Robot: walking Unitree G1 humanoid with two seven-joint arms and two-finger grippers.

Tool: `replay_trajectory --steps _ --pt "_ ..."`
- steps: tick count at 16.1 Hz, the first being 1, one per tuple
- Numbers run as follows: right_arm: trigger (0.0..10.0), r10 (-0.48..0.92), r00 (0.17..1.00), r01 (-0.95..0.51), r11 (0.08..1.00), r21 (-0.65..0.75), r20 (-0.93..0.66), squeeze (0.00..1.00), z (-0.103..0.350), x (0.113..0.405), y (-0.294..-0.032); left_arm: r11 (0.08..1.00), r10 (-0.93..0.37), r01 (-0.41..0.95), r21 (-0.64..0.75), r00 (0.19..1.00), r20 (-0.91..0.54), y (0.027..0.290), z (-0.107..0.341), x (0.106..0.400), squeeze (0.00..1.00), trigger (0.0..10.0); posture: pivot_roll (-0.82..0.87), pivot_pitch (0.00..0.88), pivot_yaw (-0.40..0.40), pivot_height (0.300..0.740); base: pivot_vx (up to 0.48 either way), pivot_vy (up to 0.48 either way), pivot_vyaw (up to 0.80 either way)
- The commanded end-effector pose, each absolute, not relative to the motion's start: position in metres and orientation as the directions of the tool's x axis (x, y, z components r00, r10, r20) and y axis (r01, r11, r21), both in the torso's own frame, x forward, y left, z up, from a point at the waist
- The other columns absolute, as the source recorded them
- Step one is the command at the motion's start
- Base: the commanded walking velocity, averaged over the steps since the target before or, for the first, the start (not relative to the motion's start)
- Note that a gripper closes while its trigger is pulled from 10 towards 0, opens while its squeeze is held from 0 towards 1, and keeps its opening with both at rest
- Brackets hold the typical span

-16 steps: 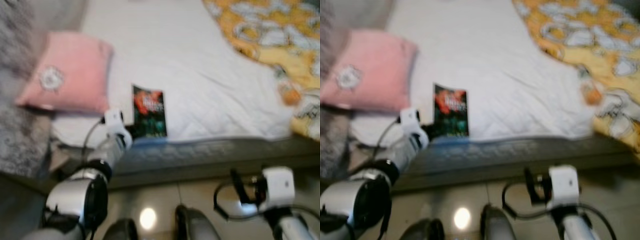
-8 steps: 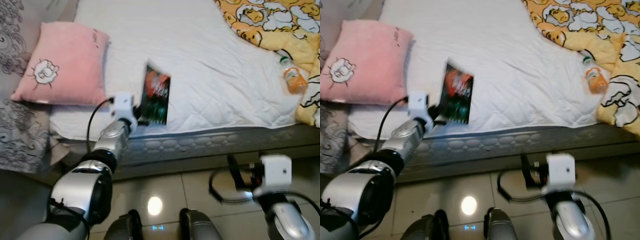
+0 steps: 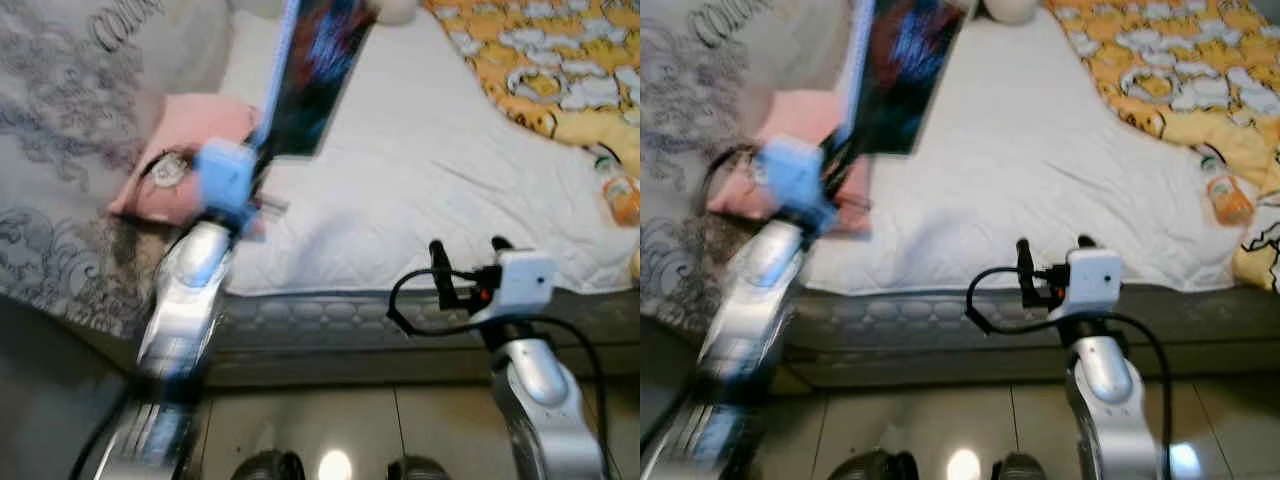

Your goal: Clean up the room

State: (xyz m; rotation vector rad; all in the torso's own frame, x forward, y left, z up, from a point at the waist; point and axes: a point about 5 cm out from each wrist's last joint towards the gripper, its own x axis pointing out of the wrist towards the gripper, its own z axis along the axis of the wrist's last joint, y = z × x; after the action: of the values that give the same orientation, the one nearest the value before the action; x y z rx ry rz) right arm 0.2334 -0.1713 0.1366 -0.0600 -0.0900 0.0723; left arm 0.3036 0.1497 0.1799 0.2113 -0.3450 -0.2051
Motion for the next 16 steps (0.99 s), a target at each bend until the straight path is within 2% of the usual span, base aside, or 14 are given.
replay_trajectory --steps 1,2,3,4,6,11,16 --pt "10.0 0.089 0.993 -0.083 0.994 -0.072 0.082 0.0 0.139 0.227 -0.173 0.955 -0.217 0.143 0.26 0.934 0.284 0.16 0.18 0.291 0.0 10.0 -0.1 0.0 0.061 0.736 0.0 0.0 0.0" --pt "10.0 0.11 0.992 -0.105 0.992 -0.076 0.063 0.0 0.136 0.221 -0.174 0.95 -0.22 0.155 0.27 0.947 0.233 0.166 0.166 0.277 0.0 10.0 -0.1 0.0 0.058 0.736 0.0 0.0 0.0" --pt "10.0 0.136 0.99 -0.133 0.988 -0.073 0.039 0.0 0.131 0.213 -0.177 0.939 -0.251 0.209 0.273 0.959 0.13 0.162 0.142 0.253 0.0 10.0 -0.09 0.0 0.05 0.736 0.0 0.0 0.0" --pt "10.0 0.136 0.99 -0.134 0.989 -0.068 0.032 0.0 0.128 0.213 -0.178 0.935 -0.275 0.245 0.255 0.958 0.086 0.152 0.133 0.242 0.0 10.0 -0.09 0.0 0.043 0.736 0.0 0.0 0.0" --pt "10.0 0.117 0.992 -0.114 0.992 -0.06 0.052 0.0 0.127 0.222 -0.176 0.933 -0.298 0.265 0.244 0.948 0.109 0.135 0.143 0.248 0.0 10.0 -0.09 0.0 0.041 0.736 0.0 0.0 0.0" --pt "10.0 0.034 0.995 -0.033 0.999 -0.009 0.093 0.0 0.117 0.23 -0.182 0.934 -0.319 0.286 0.216 0.937 0.139 0.124 0.156 0.264 0.0 10.0 -0.12 0.0 0.069 0.736 0.425 0.0 0.0" --pt "10.0 0.022 0.994 -0.018 0.999 -0.031 0.109 0.0 0.115 0.235 -0.183 0.926 -0.344 0.312 0.21 0.929 0.135 0.122 0.158 0.27 0.0 10.0 -0.14 0.0 0.081 0.736 0.439 0.0 0.0"
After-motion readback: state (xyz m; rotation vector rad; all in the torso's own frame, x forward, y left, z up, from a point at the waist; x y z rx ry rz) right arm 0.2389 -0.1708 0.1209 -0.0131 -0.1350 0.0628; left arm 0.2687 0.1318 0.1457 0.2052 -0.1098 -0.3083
